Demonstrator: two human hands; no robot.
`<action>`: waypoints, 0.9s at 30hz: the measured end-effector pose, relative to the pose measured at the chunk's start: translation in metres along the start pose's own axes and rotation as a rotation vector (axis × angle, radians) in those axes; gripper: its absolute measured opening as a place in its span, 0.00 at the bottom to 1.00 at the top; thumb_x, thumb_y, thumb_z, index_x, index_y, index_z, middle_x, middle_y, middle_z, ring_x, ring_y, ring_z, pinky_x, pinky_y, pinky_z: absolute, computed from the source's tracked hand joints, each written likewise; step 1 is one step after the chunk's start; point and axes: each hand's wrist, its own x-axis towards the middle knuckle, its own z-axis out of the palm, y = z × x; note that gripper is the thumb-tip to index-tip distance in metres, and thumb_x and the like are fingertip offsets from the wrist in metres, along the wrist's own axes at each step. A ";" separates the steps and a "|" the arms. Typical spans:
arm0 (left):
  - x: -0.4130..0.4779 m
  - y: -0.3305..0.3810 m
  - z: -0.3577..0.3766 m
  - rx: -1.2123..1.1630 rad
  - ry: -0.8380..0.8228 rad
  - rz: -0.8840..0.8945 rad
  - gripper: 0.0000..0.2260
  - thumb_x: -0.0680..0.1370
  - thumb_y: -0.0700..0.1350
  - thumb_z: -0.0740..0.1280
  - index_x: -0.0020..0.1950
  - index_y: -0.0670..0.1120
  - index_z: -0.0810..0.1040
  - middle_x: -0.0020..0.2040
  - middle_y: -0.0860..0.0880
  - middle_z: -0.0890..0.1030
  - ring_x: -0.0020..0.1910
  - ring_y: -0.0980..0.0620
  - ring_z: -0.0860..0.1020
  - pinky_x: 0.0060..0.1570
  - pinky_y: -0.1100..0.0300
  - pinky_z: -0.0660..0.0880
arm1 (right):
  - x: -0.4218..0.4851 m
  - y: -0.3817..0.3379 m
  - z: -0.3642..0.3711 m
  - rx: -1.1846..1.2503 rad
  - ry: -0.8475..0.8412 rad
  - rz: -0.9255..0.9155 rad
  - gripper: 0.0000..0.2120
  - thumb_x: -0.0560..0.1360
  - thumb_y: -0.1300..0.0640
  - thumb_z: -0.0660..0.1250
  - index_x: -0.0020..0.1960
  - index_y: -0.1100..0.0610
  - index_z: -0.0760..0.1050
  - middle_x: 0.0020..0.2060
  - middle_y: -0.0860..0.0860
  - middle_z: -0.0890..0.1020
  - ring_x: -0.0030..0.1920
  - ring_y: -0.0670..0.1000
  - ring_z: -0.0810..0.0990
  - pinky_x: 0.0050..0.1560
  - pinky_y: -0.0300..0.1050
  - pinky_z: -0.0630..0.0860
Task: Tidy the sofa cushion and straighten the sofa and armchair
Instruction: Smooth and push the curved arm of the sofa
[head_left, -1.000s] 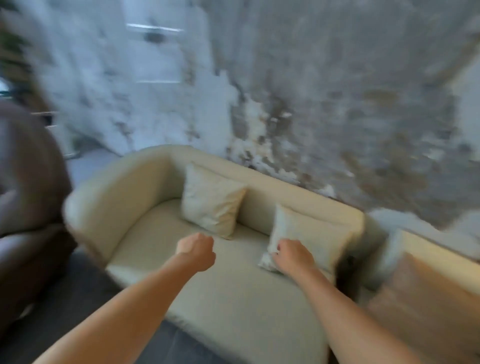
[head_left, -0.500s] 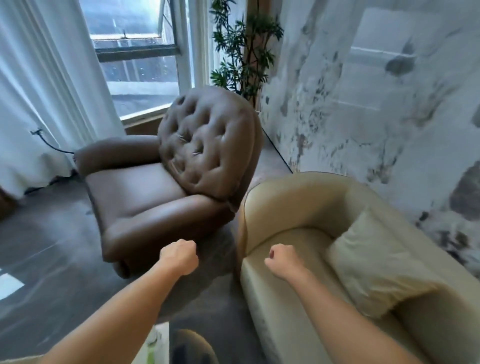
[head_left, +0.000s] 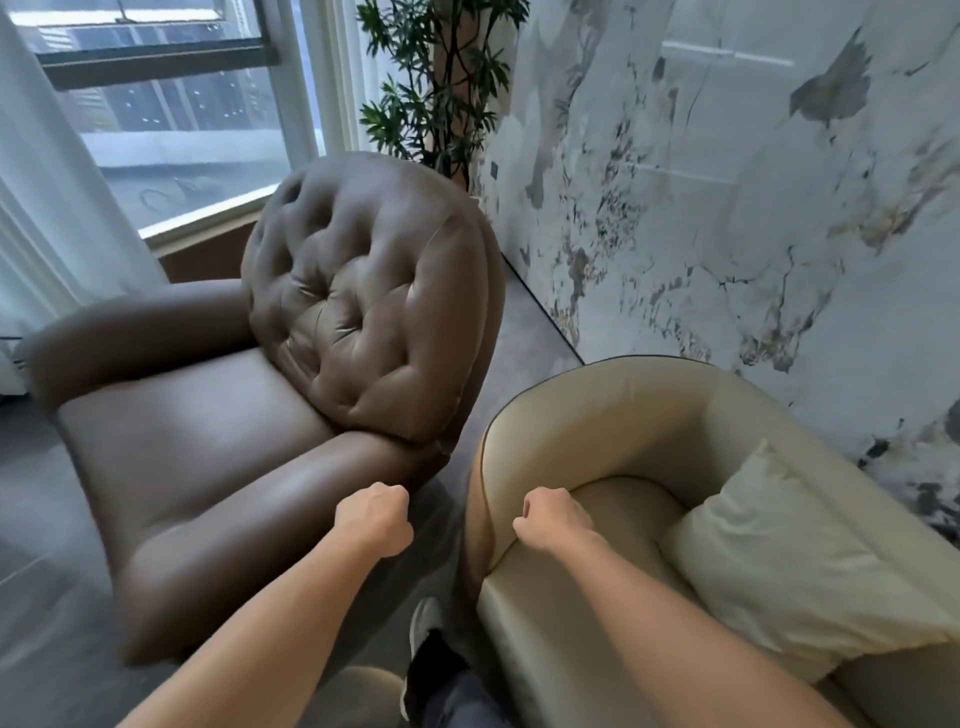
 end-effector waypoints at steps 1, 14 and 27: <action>0.026 0.003 -0.008 0.014 -0.005 0.024 0.01 0.73 0.44 0.62 0.42 0.49 0.73 0.41 0.50 0.74 0.46 0.45 0.79 0.38 0.55 0.73 | 0.023 -0.005 -0.003 0.016 -0.006 0.013 0.14 0.72 0.52 0.62 0.53 0.54 0.79 0.55 0.55 0.82 0.53 0.59 0.80 0.49 0.46 0.76; 0.323 0.110 -0.111 0.208 -0.161 0.407 0.11 0.73 0.45 0.62 0.54 0.47 0.78 0.50 0.46 0.80 0.48 0.43 0.80 0.40 0.55 0.75 | 0.221 0.001 -0.074 0.292 -0.087 0.378 0.18 0.75 0.53 0.61 0.62 0.57 0.77 0.62 0.57 0.79 0.60 0.60 0.79 0.56 0.49 0.77; 0.492 0.317 -0.090 0.572 -0.421 0.947 0.15 0.77 0.48 0.61 0.62 0.45 0.69 0.61 0.42 0.76 0.59 0.41 0.76 0.52 0.49 0.76 | 0.269 0.075 -0.068 1.049 -0.023 1.025 0.15 0.76 0.53 0.61 0.59 0.59 0.74 0.58 0.58 0.78 0.62 0.59 0.76 0.54 0.46 0.71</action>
